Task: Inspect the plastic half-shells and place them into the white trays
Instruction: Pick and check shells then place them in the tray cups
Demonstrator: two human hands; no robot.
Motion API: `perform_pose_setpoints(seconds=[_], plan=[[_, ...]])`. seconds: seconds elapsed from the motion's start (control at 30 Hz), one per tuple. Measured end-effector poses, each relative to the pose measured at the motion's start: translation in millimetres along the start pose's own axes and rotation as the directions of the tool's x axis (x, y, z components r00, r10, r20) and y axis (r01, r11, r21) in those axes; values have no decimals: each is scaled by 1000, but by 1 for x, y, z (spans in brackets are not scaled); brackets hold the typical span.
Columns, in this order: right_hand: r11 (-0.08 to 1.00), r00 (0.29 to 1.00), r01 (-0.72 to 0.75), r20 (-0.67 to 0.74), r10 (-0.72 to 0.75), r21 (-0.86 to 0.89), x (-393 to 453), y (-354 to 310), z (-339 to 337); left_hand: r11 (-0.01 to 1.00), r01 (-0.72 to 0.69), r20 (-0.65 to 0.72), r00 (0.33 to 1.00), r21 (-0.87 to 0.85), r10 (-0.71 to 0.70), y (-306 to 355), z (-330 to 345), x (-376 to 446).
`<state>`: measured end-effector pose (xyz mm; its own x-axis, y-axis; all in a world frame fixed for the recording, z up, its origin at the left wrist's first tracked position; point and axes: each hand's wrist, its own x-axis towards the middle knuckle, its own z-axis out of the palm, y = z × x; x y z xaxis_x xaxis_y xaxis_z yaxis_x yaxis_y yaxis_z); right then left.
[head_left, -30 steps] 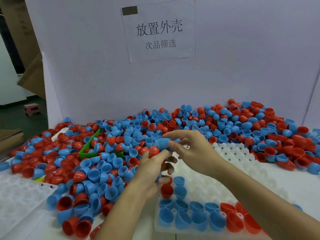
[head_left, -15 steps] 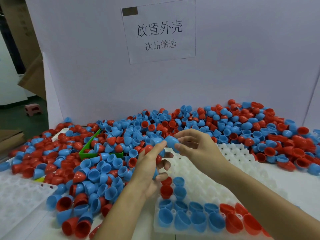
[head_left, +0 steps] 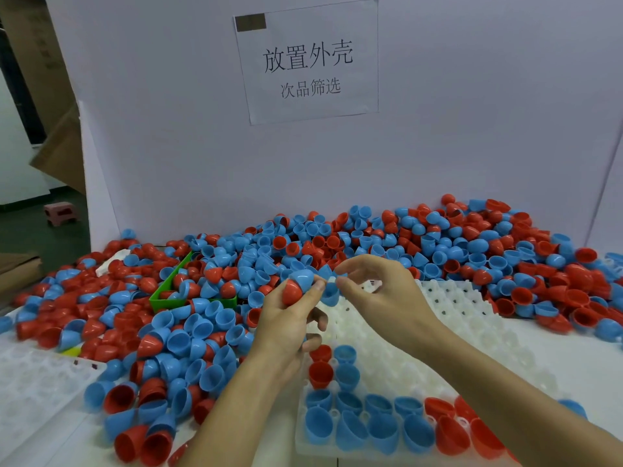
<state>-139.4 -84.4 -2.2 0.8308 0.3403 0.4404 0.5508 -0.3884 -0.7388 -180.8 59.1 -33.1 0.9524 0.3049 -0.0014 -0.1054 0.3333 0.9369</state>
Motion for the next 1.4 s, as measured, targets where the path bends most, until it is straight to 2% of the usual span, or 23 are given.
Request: perform_pose_setpoints(seconds=[0.17, 0.27, 0.37, 0.43, 0.53, 0.63, 0.77, 0.9, 0.97, 1.07, 1.17, 1.27, 1.4], plan=[[981, 974, -190, 120, 193, -40, 7, 1, 3, 996, -80, 58, 995, 39, 78, -2, 1, -3], [977, 970, -188, 140, 201, -101, 10, 2, -3, 993, -100, 50, 994, 67, 97, -3, 2, -2], [932, 954, -56, 257, 156, -358, 11, 0, -22, 993, -77, -63, 995, 89, 83, -3, -1, 4], [862, 902, 40, 389, 186, -505, 8, -2, -29, 996, -58, -105, 992, 74, 65, -4, -3, 6], [779, 819, 124, 506, 269, -615, -6, -5, -20, 1000, -5, -81, 997, 21, 7, -5, -3, 5], [712, 786, 233, 559, 262, -662, -14, -4, -9, 998, 54, -42, 998, -12, -54, -5, -2, 4], [702, 777, 249, 571, 266, -667, -12, 1, -11, 997, 81, -39, 996, -14, -81, -6, -4, 4], [766, 767, 192, 581, 273, -613, -13, 2, -20, 996, 83, -15, 996, -33, -84, -6, -3, 4], [792, 810, 164, 538, 231, -588, -10, 1, -28, 996, 83, -12, 996, -34, -83, -6, -3, 3], [858, 925, 181, 380, 18, -481, -4, -3, -31, 997, 83, 8, 997, 10, -83, -5, -2, 2], [936, 957, 194, 268, -115, -292, -3, -9, -20, 992, 89, 133, 986, 90, -101, -4, -1, 1], [963, 956, 192, 256, -140, -188, -1, -11, -12, 978, 39, 291, 952, 205, -99, -3, -2, -1], [981, 983, 112, 160, -86, -157, 4, -5, -16, 978, -3, 331, 941, 208, -68, -4, -4, -3]])
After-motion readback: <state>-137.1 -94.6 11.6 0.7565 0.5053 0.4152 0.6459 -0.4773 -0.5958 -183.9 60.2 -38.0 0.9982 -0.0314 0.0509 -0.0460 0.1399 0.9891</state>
